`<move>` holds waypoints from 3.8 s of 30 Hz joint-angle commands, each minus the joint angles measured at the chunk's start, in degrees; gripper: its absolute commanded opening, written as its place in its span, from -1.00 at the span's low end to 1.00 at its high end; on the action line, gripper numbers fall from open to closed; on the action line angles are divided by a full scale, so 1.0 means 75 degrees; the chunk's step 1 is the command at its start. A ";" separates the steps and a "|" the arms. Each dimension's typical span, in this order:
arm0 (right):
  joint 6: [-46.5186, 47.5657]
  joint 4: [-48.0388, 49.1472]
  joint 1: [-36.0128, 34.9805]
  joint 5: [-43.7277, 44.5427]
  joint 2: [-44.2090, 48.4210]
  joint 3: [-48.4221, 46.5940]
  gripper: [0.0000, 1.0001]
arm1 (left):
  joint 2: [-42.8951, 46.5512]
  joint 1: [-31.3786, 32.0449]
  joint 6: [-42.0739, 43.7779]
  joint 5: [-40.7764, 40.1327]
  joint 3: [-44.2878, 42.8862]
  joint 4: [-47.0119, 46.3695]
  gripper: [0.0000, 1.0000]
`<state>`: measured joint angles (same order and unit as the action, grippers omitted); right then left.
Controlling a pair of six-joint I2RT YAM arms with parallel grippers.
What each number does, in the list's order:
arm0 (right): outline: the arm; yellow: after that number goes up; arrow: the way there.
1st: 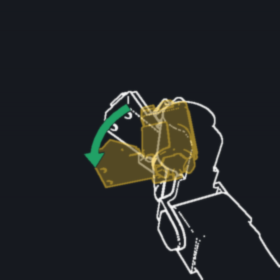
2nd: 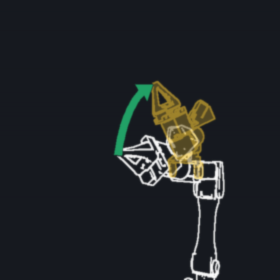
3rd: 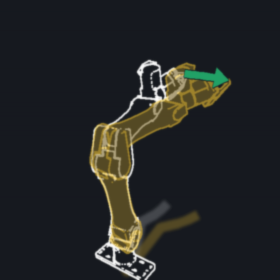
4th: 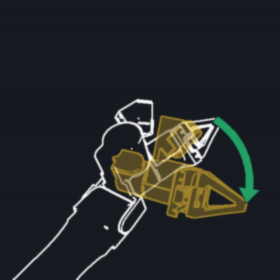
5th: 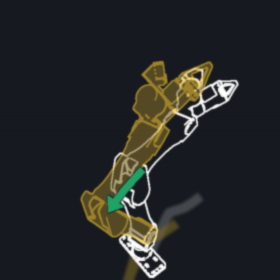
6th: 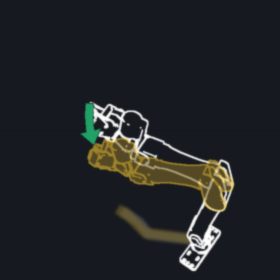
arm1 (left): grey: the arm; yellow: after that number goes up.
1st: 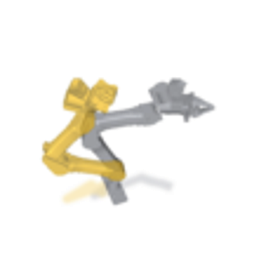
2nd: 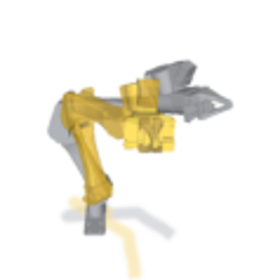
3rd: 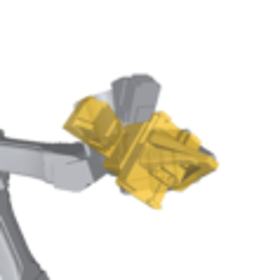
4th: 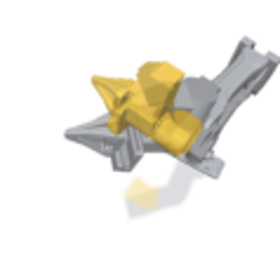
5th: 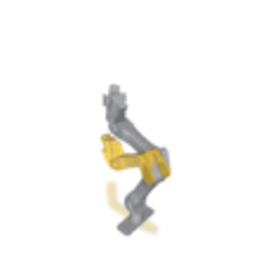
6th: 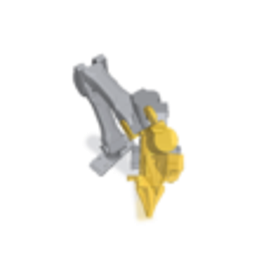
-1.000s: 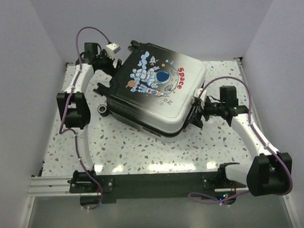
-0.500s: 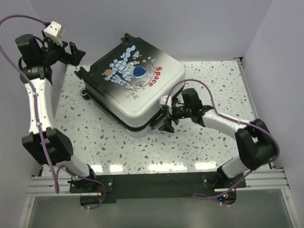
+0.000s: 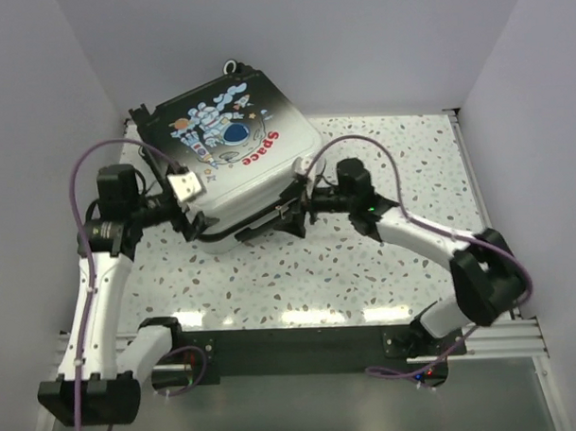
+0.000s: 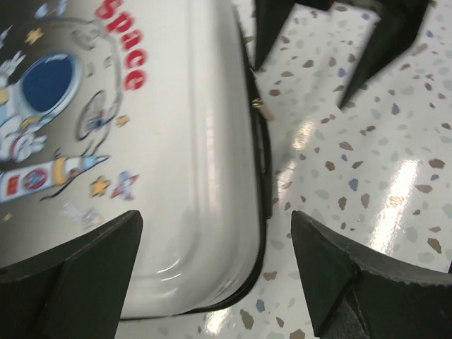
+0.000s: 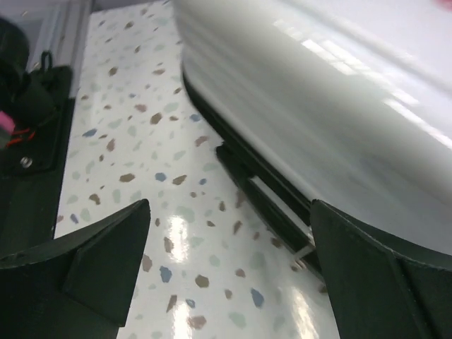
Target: Pack the luggage
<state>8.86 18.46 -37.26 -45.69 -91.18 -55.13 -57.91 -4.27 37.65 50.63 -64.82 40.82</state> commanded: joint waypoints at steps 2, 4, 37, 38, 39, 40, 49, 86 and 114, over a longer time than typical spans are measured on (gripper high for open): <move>-0.1483 -0.0068 0.0689 0.1601 0.2345 0.1150 0.91 | 0.1474 0.1153 0.1823 -0.0444 0.1281 0.0723 0.76; -0.1557 -0.0595 0.0737 0.2726 0.3082 0.1757 0.73 | 0.1767 0.1319 0.1894 -0.0656 0.1865 0.0326 0.72; -0.2025 0.4500 -0.1314 0.6337 -0.0639 0.1926 -0.11 | 0.2002 0.2503 0.2211 -0.1970 0.3685 -0.0919 0.59; -0.2037 0.4511 -0.1314 0.6512 -0.0733 0.1891 -0.12 | 0.2026 0.2515 0.2234 -0.2004 0.3685 -0.0896 0.59; -0.2049 0.4512 -0.1325 0.6595 -0.0757 0.1844 -0.12 | 0.2038 0.2515 0.2315 -0.1993 0.3662 -0.0803 0.59; -0.2084 0.4523 -0.1337 0.6654 -0.0780 0.1832 -0.13 | 0.2038 0.2527 0.2351 -0.1993 0.3650 -0.0755 0.59; -0.2073 0.4570 -0.1408 0.7358 -0.1226 0.1551 -0.18 | 0.1897 0.2667 0.2562 -0.1911 0.3685 -0.0708 0.59; -0.2741 0.4136 0.0057 0.3454 -0.0277 0.2136 -0.31 | -0.0576 0.5433 0.1625 -0.4454 0.5021 -0.6087 0.36; -0.1768 0.4957 -0.0822 0.6173 -0.0768 0.2301 -0.31 | -0.0271 0.5761 0.1027 -0.4747 0.4881 -0.5689 0.40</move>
<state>-6.31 51.09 -43.24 -3.60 -95.50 -35.64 -60.47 38.37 46.52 14.96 -27.24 -0.01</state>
